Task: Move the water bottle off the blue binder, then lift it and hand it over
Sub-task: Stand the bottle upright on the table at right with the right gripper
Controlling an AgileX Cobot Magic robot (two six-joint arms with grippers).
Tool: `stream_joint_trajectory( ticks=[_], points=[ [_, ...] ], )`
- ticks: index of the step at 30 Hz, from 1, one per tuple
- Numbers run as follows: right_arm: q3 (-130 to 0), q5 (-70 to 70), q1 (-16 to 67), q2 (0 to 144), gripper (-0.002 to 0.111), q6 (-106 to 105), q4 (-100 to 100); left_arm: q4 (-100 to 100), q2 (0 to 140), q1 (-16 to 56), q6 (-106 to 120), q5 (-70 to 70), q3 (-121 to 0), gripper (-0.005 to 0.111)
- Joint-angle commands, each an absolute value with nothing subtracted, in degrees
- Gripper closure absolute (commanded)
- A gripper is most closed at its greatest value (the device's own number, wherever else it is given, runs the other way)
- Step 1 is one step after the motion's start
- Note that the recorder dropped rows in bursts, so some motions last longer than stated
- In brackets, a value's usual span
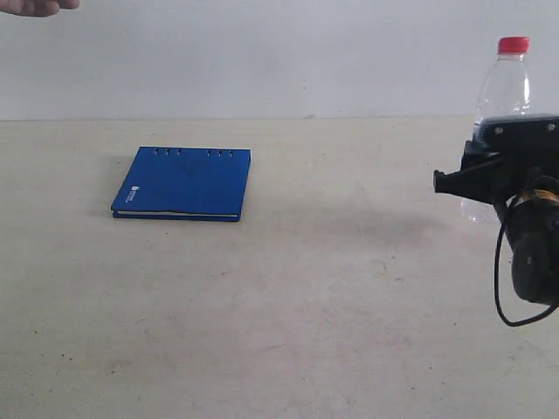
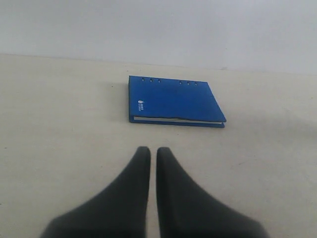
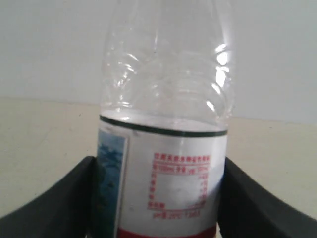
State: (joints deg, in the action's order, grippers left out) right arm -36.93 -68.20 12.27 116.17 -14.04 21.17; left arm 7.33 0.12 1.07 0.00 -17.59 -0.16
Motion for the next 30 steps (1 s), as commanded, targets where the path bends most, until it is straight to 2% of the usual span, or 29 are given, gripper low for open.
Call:
stream_joint_trajectory(
  ticks=[1,3,5,10,12,24,26,28,30],
  points=[
    [-38.0,-70.0,10.9,117.8,0.109,-18.9,17.1,7.8,0.0,1.2,0.0,-16.7,0.0,0.102],
    [-39.7,-66.6,10.3,118.6,0.106,-18.9,17.2,7.8,0.0,1.2,0.0,-16.7,0.0,0.102],
    [-41.2,-62.5,10.0,119.5,0.1,-18.5,17.3,7.8,0.0,1.2,0.0,-16.7,0.0,0.102],
    [-42.4,-62.3,10.0,120.5,0.067,-18.5,17.1,7.8,0.0,1.2,0.0,-16.7,0.0,0.102],
    [-42.4,-62.5,10.0,120.5,0.058,-18.5,17.1,7.8,0.0,1.2,0.0,-16.7,0.0,0.102],
    [-42.4,-61.3,10.0,120.5,0.056,-18.5,17.3,7.8,0.0,1.2,0.0,-16.7,0.0,0.102],
    [-42.4,-60.2,10.0,120.5,0.052,-18.5,17.3,7.8,0.0,1.2,0.0,-16.7,0.0,0.102],
    [-42.4,-58.7,10.0,120.5,0.044,-18.5,17.3,7.8,0.0,1.2,0.0,-16.7,0.0,0.102],
    [-42.4,-57.8,10.0,120.5,0.042,-19.1,17.3,7.8,0.0,1.2,0.0,-16.7,0.0,0.102]
  ],
)
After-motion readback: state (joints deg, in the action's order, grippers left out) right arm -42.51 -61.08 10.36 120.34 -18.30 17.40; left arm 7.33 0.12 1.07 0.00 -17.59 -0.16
